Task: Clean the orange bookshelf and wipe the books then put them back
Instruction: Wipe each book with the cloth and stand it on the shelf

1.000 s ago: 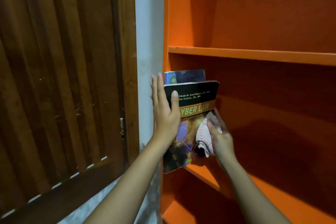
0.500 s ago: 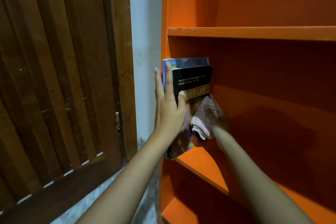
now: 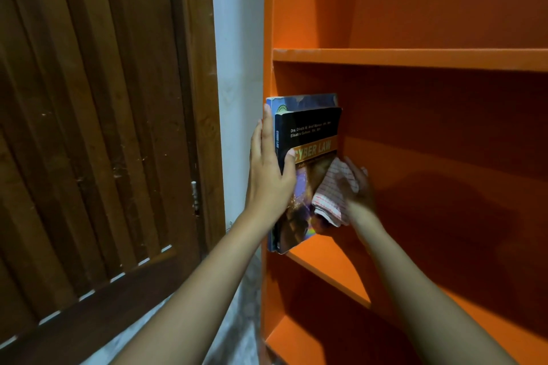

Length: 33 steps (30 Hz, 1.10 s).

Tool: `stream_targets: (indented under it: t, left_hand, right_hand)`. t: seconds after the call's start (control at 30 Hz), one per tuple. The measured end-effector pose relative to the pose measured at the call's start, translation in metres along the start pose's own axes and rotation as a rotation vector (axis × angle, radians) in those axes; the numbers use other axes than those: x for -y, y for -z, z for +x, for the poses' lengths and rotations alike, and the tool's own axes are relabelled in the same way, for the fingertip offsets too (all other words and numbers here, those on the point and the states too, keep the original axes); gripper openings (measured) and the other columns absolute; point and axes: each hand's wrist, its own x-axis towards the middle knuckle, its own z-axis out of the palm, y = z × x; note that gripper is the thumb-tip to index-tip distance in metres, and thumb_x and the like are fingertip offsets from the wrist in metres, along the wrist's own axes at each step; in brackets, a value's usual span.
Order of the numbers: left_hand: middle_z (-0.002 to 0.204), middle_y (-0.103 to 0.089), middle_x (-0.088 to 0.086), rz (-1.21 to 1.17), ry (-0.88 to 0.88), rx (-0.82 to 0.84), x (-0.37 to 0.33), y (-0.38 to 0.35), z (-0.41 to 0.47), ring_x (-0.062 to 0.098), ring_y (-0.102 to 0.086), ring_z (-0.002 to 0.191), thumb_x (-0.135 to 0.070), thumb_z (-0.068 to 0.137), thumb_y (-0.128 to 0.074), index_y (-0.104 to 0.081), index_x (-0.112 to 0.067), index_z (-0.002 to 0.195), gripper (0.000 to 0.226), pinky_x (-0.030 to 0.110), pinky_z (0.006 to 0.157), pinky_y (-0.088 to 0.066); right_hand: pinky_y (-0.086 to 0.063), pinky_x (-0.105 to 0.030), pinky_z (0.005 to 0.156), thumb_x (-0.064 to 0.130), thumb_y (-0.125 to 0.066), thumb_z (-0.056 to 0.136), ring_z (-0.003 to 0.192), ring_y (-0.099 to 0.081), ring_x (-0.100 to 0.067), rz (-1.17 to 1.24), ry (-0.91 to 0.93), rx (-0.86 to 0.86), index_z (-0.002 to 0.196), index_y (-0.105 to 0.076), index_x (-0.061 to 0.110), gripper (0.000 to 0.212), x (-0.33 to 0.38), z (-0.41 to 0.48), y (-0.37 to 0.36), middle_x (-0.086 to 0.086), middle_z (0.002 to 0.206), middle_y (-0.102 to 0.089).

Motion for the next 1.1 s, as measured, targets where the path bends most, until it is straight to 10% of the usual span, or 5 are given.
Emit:
stream_targets:
  t: [0.33,0.5,0.8,1.1]
  left_hand:
    - [0.149,-0.026,0.004,0.094,0.069,0.069,-0.027,0.025,0.002,0.016,-0.029,0.137,-0.017,0.095,-0.049,-0.010,-0.023,0.149,0.067,0.025,0.105,-0.033]
    - [0.146,-0.033,0.005,0.177,0.090,0.102,-0.048,0.060,0.008,0.017,-0.029,0.137,-0.022,0.095,-0.050,-0.032,-0.017,0.141,0.050,0.040,0.111,-0.033]
    - [0.131,-0.050,-0.001,0.514,0.107,0.206,-0.055,0.136,-0.026,0.017,-0.046,0.123,-0.035,0.088,-0.057,-0.048,-0.019,0.129,0.045,0.039,0.101,-0.042]
    - [0.129,-0.052,0.003,0.600,0.447,0.339,0.030,0.190,-0.123,0.021,-0.051,0.118,-0.032,0.088,-0.058,-0.050,-0.017,0.126,0.042,0.040,0.098,-0.046]
  right_hand:
    - [-0.033,-0.043,0.109,0.009,-0.055,0.092,0.134,-0.034,-0.028,-0.066,0.057,-0.039,0.122,-0.059,0.015,0.032,0.049,-0.005,0.026,-0.013,0.138,-0.042]
    - [-0.030,-0.006,0.086,0.006,-0.054,0.089,0.133,-0.034,-0.020,-0.165,0.142,0.019,0.117,-0.061,0.015,0.030,0.090,-0.020,0.035,-0.012,0.133,-0.049]
    - [-0.045,-0.036,0.080,0.025,-0.060,0.084,0.105,-0.055,-0.024,-0.427,0.358,0.148,0.099,-0.066,0.031,0.018,0.155,-0.083,0.001,-0.002,0.108,-0.060]
    - [-0.042,-0.034,0.086,0.020,-0.057,0.085,0.113,-0.052,-0.028,-0.577,0.252,0.445,0.108,-0.065,0.026,0.025,0.090,-0.168,-0.080,-0.006,0.119,-0.056]
